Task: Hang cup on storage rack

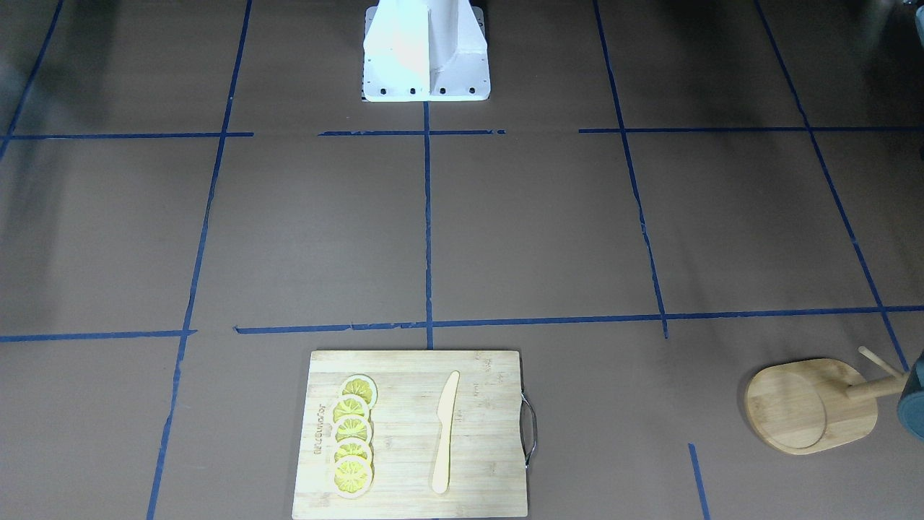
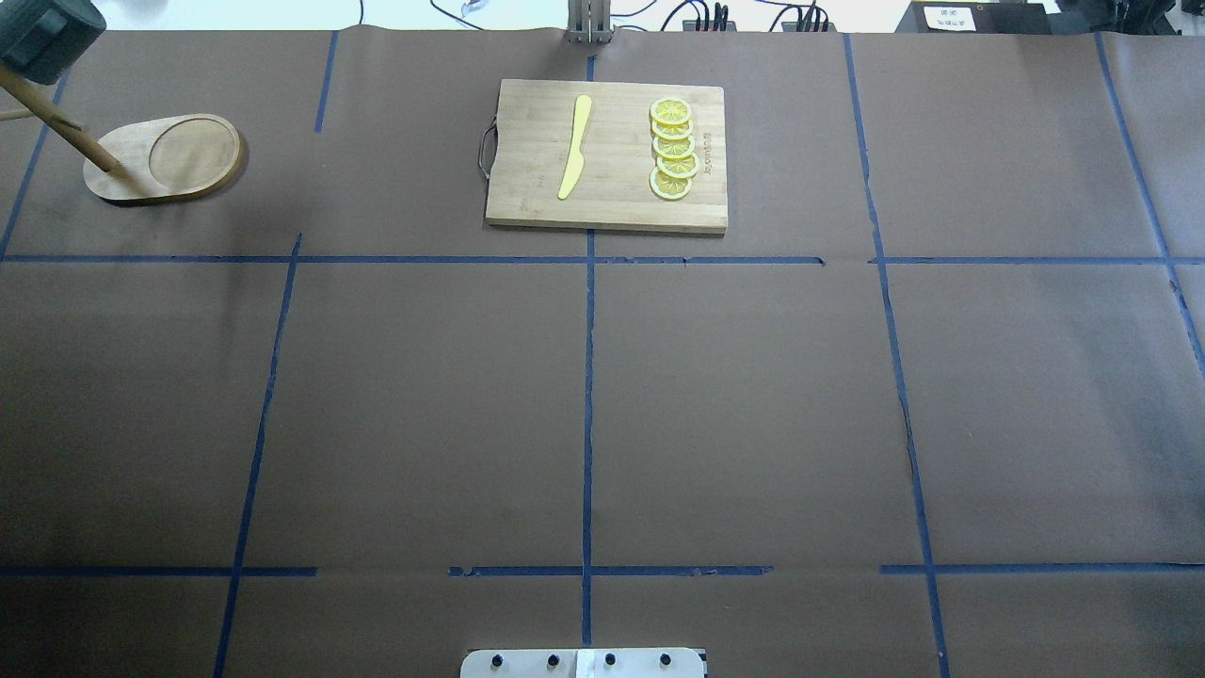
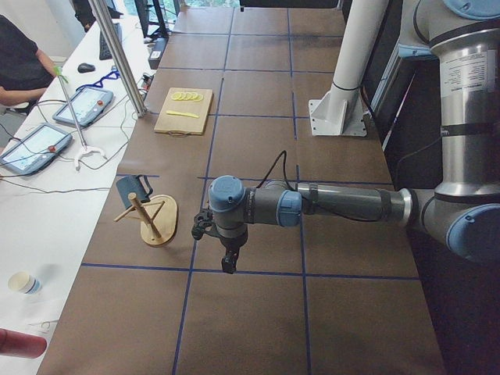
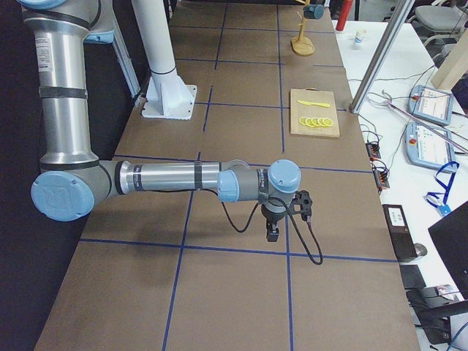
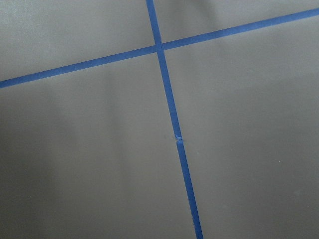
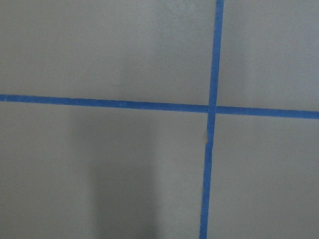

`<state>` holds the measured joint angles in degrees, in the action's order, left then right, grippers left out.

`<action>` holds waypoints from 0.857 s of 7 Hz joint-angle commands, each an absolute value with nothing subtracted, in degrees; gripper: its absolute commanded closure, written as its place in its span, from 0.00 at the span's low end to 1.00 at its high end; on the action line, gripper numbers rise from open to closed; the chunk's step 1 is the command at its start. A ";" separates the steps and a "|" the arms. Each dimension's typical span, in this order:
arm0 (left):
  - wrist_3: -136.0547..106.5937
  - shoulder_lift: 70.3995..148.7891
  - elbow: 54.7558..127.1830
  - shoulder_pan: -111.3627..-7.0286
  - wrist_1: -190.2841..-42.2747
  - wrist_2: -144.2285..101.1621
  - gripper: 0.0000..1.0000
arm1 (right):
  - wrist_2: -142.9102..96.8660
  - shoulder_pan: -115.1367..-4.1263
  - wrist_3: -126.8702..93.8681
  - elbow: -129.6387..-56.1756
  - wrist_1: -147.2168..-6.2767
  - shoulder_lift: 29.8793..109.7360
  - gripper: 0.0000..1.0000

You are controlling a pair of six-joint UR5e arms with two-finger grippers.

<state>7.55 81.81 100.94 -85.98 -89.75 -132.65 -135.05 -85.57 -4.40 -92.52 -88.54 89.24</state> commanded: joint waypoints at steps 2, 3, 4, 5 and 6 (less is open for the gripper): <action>7.56 81.83 100.90 -85.87 -89.74 -132.63 0.00 | -132.43 -85.87 -4.30 -92.20 -88.51 90.52 0.00; 7.82 81.83 102.55 -86.04 -89.56 -132.63 0.00 | -135.15 -85.87 -4.48 -92.20 -88.51 90.61 0.00; 8.08 81.83 102.31 -85.87 -89.73 -132.80 0.00 | -136.31 -85.87 -4.48 -92.81 -88.24 91.05 0.00; 8.00 81.83 103.44 -85.96 -89.65 -132.72 0.00 | -137.62 -85.87 -4.83 -92.73 -88.16 91.05 0.00; 8.09 81.83 103.53 -86.04 -89.65 -132.71 0.00 | -139.12 -85.87 -4.92 -92.03 -88.07 91.23 0.00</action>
<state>8.01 81.83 103.05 -85.96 -89.67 -132.73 -137.30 -85.87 -4.73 -92.51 -88.20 91.03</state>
